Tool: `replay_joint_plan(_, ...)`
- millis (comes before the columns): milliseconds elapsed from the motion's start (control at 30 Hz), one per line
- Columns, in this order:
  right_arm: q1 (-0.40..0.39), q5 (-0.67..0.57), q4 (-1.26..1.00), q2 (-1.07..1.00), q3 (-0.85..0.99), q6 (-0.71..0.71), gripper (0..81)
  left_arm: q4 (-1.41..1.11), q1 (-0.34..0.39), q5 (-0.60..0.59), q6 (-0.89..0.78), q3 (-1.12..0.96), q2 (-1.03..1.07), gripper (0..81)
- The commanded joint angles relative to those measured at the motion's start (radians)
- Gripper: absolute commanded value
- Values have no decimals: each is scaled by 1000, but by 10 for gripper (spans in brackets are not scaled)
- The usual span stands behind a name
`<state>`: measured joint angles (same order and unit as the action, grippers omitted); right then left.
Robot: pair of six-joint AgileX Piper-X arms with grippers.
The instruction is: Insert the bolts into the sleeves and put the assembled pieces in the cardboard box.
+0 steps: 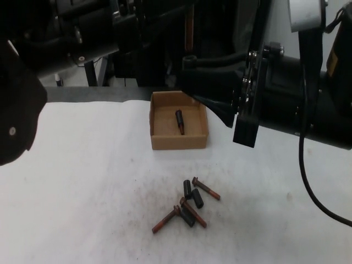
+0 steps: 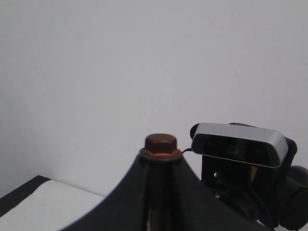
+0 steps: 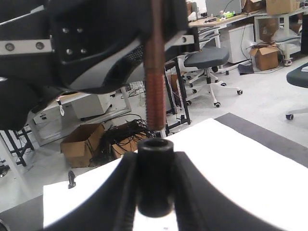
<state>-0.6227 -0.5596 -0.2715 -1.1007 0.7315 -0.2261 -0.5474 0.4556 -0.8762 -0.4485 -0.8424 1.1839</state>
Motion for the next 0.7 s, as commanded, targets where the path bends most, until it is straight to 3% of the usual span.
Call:
replay_joint_plan(0,5,1,-2,9,12,3,8,-18,1,0,1,-6,-5,2)
replay_joint_plan(667,5,-31,-56,9,12,-14,8,20,1,0,22,-4,-5,2)
